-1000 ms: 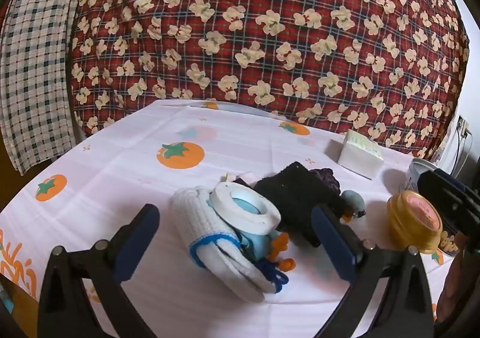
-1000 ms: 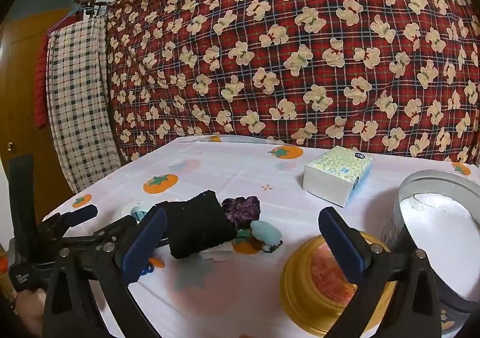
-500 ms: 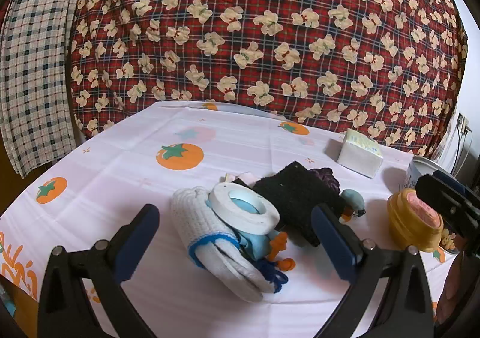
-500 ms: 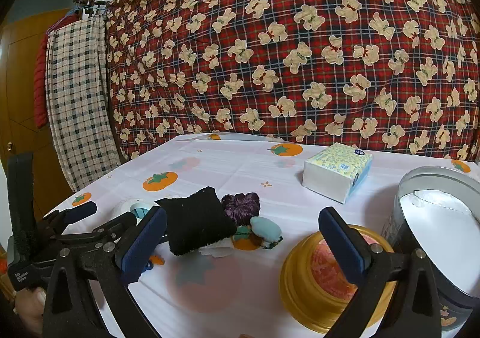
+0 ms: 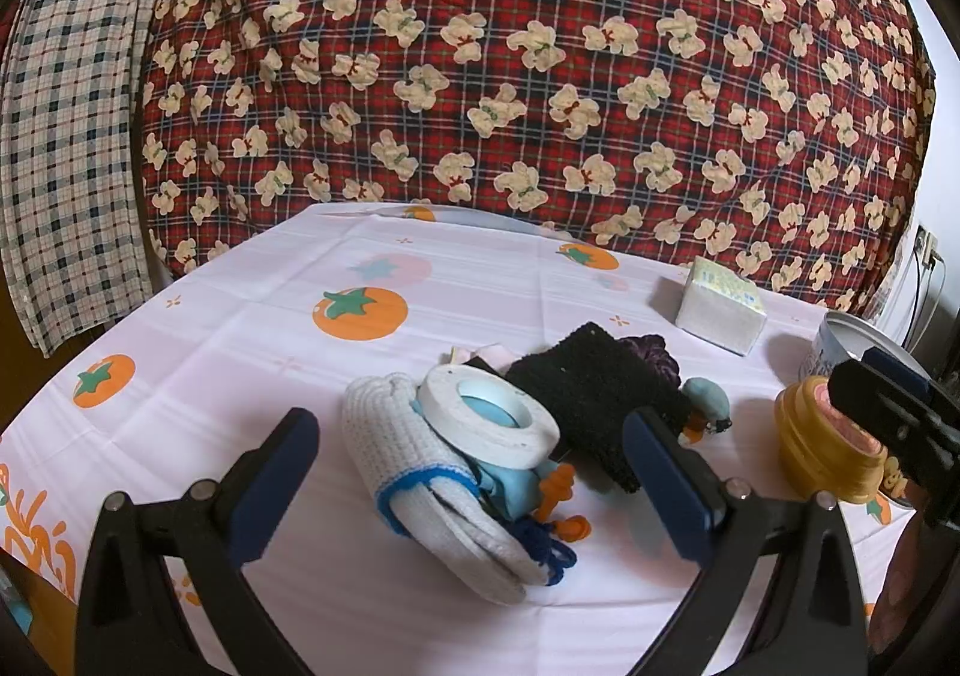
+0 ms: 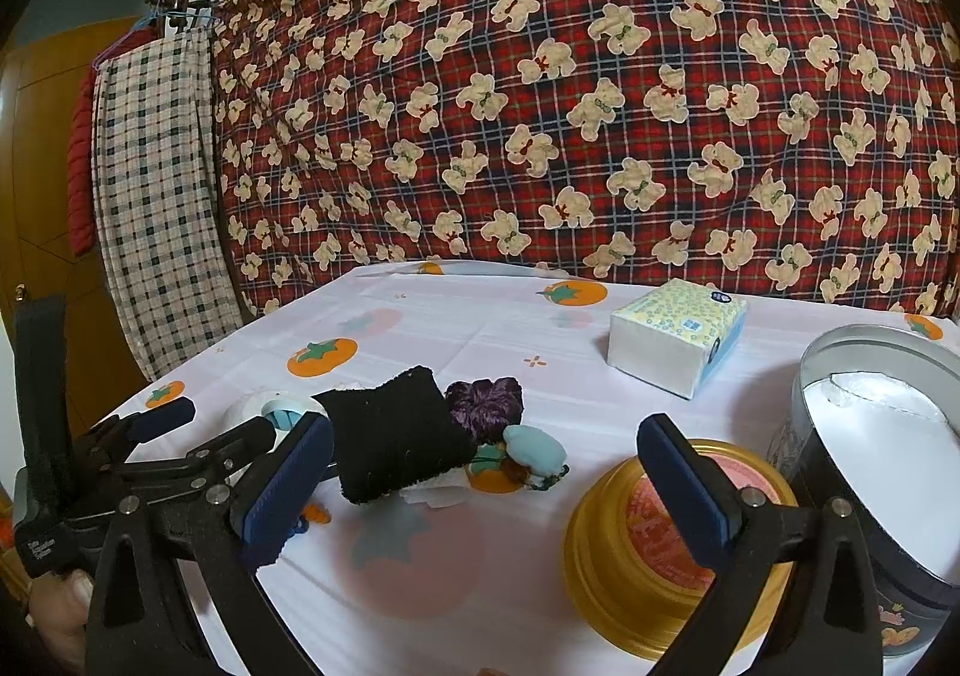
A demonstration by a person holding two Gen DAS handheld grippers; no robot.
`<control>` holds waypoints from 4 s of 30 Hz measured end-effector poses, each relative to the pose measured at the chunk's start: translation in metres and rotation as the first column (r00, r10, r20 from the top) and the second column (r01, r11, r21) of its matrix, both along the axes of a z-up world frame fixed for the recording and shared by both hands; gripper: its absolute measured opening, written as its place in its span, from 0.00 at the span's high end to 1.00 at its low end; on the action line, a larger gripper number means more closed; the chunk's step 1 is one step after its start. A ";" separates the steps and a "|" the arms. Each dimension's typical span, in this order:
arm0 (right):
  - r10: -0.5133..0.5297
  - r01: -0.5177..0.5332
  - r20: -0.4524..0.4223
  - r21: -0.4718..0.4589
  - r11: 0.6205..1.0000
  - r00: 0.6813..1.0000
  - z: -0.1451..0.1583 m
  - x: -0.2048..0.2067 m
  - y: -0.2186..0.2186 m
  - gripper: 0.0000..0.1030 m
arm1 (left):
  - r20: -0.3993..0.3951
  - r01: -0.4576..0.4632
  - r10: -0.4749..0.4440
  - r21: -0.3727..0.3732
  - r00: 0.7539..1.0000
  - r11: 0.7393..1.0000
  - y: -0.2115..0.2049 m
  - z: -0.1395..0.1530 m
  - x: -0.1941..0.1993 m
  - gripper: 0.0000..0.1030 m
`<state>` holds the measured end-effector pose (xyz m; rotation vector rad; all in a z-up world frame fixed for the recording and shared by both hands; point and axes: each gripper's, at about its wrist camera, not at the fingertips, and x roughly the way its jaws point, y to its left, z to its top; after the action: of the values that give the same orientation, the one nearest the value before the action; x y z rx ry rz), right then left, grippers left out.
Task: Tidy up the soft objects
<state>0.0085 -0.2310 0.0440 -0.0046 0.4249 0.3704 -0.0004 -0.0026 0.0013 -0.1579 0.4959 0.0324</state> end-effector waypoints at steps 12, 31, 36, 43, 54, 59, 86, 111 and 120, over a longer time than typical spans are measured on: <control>0.002 -0.002 -0.004 0.001 1.000 1.000 0.003 -0.001 0.001 0.01 | 0.001 0.000 0.000 0.000 1.000 1.000 -0.001 0.000 0.000 0.00; 0.002 -0.002 -0.011 0.000 1.000 1.000 -0.004 0.002 0.002 0.01 | 0.000 -0.001 0.001 0.001 1.000 1.000 -0.001 0.000 0.000 0.00; 0.004 -0.004 -0.014 0.000 1.000 1.000 -0.006 0.004 0.001 0.01 | 0.000 0.000 0.000 0.003 1.000 1.000 -0.001 0.000 0.000 0.00; 0.005 -0.005 -0.013 -0.004 1.000 1.000 0.005 0.007 -0.002 0.01 | 0.021 -0.068 0.068 0.006 0.997 0.998 0.021 0.009 -0.005 0.00; 0.099 -0.102 -0.038 -0.061 0.993 0.994 -0.011 0.005 0.041 0.02 | -0.001 -0.183 0.184 -0.085 0.983 0.979 0.074 0.003 -0.008 0.00; 0.253 -0.261 -0.082 -0.103 0.960 0.964 -0.010 -0.005 0.091 0.23 | 0.002 -0.206 0.207 -0.074 0.978 0.976 0.083 0.006 -0.011 0.00; 0.472 -0.478 -0.126 -0.017 0.878 0.872 -0.016 -0.014 0.132 0.87 | -0.009 -0.284 0.285 -0.106 0.959 0.953 0.111 0.011 -0.025 0.00; 0.174 -0.160 0.151 -0.102 0.982 0.973 0.000 0.002 0.023 0.87 | -0.237 -0.067 0.076 0.049 0.969 0.997 0.013 -0.018 0.047 0.30; 0.158 -0.153 0.171 -0.040 0.987 0.973 0.005 -0.001 0.008 0.87 | -0.277 -0.073 0.057 -0.049 0.959 0.996 0.027 -0.025 0.052 0.52</control>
<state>0.0072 -0.2232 0.0490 -0.0961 0.2574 0.5148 0.0521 0.0245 -0.0235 -0.2292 0.7700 0.1054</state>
